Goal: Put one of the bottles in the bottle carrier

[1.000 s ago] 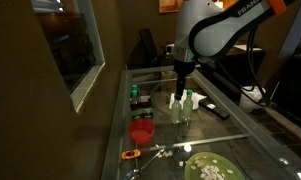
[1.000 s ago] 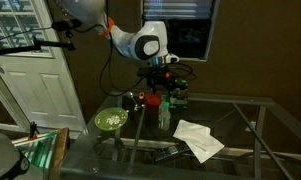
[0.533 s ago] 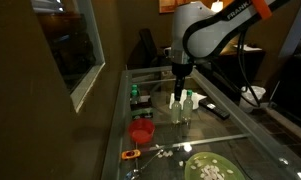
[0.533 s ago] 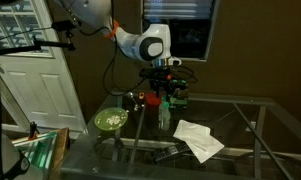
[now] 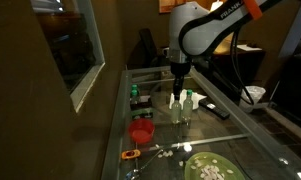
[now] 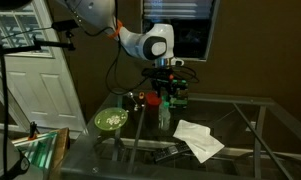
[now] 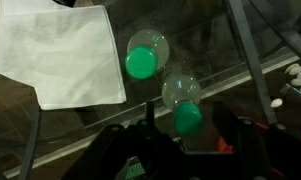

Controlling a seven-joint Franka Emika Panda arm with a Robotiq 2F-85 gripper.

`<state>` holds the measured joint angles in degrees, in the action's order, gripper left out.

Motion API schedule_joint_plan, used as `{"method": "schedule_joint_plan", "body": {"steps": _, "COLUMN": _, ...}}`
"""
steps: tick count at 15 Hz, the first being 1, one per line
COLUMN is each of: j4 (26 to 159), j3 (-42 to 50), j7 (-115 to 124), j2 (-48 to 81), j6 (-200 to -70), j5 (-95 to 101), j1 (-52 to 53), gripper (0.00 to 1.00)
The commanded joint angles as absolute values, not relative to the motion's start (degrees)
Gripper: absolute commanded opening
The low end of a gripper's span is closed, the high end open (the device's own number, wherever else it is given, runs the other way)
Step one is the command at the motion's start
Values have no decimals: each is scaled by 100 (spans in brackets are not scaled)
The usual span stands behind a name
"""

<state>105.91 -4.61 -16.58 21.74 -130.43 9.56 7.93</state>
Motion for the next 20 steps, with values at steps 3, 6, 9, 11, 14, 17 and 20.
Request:
{"method": "schedule_joint_plan", "body": {"steps": 3, "j4": 10122, "j3": -568, "j7": -1551, "j2": 2395, "j6": -12494, "j5": 764, "j1": 675, "gripper": 62}}
{"method": "schedule_joint_plan", "body": {"steps": 6, "j4": 10014, "j3": -572, "j7": -1544, "j2": 2454, "j6": -12292, "j5": 695, "j1": 670, "gripper": 56}}
{"method": "schedule_joint_plan", "body": {"steps": 9, "j4": 9939, "j3": -587, "j7": -1555, "j2": 2512, "j6": -12185, "j5": 621, "j1": 664, "gripper": 49}}
{"method": "schedule_joint_plan", "body": {"steps": 11, "j4": 9913, "j3": -625, "j7": -1604, "j2": 2533, "j6": -12195, "j5": 496, "j1": 638, "gripper": 48}}
{"method": "schedule_joint_plan", "body": {"steps": 14, "j4": 9887, "j3": -644, "j7": -1595, "j2": 2539, "j6": -12158, "j5": 410, "j1": 642, "gripper": 17}}
{"method": "schedule_joint_plan", "body": {"steps": 17, "j4": 9881, "j3": -628, "j7": -1595, "j2": 2551, "j6": -12181, "j5": 429, "j1": 649, "gripper": 7}}
{"method": "schedule_joint_plan", "body": {"steps": 20, "j4": 9877, "j3": -609, "j7": -1527, "j2": 2523, "j6": -12196, "j5": 461, "j1": 666, "gripper": 7}}
